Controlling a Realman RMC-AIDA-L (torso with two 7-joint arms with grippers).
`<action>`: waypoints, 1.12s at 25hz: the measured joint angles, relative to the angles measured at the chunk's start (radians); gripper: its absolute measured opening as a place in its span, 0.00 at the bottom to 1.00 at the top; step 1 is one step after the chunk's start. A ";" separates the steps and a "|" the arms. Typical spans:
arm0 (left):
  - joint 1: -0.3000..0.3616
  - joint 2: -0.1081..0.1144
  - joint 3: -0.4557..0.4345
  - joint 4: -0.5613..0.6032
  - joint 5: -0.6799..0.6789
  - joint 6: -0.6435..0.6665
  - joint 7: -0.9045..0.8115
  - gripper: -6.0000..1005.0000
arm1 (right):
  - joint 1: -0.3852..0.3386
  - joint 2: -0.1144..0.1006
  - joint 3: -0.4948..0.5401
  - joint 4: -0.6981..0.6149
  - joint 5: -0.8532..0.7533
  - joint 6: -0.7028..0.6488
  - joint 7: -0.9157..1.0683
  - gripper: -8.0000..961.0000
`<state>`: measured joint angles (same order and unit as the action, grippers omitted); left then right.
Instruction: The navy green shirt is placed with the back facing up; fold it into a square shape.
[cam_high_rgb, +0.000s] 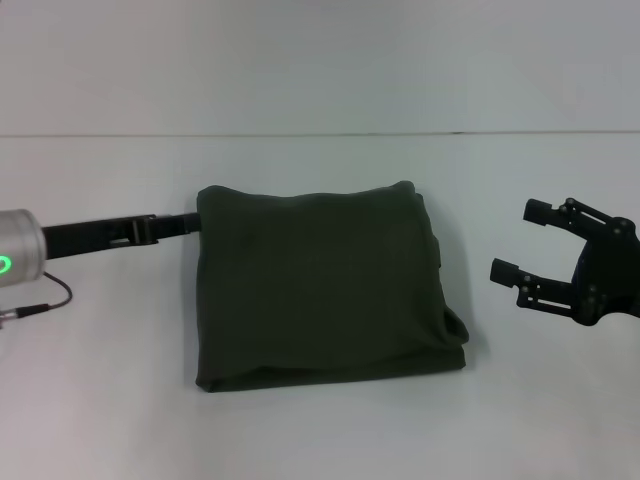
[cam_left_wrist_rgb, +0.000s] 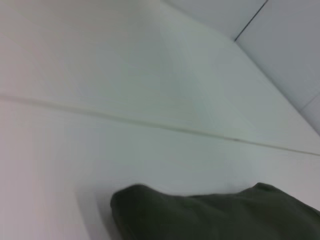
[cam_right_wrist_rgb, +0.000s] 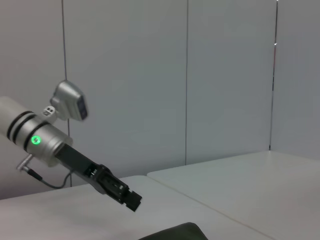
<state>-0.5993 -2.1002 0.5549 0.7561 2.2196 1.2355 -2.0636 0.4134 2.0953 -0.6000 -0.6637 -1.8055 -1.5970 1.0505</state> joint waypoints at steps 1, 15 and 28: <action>0.039 -0.017 -0.002 0.066 -0.035 0.056 0.078 0.32 | 0.002 0.000 0.000 0.000 0.000 0.000 0.000 0.95; 0.233 -0.070 -0.061 0.204 -0.224 0.607 0.608 0.88 | -0.034 0.002 -0.006 0.071 -0.009 -0.031 -0.076 0.95; 0.337 -0.077 -0.145 0.166 -0.095 0.652 0.786 0.95 | -0.105 0.000 -0.007 0.194 -0.036 0.001 -0.182 0.95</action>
<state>-0.2619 -2.1767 0.4094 0.9223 2.1248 1.8875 -1.2776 0.3084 2.0955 -0.6074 -0.4694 -1.8418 -1.5965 0.8688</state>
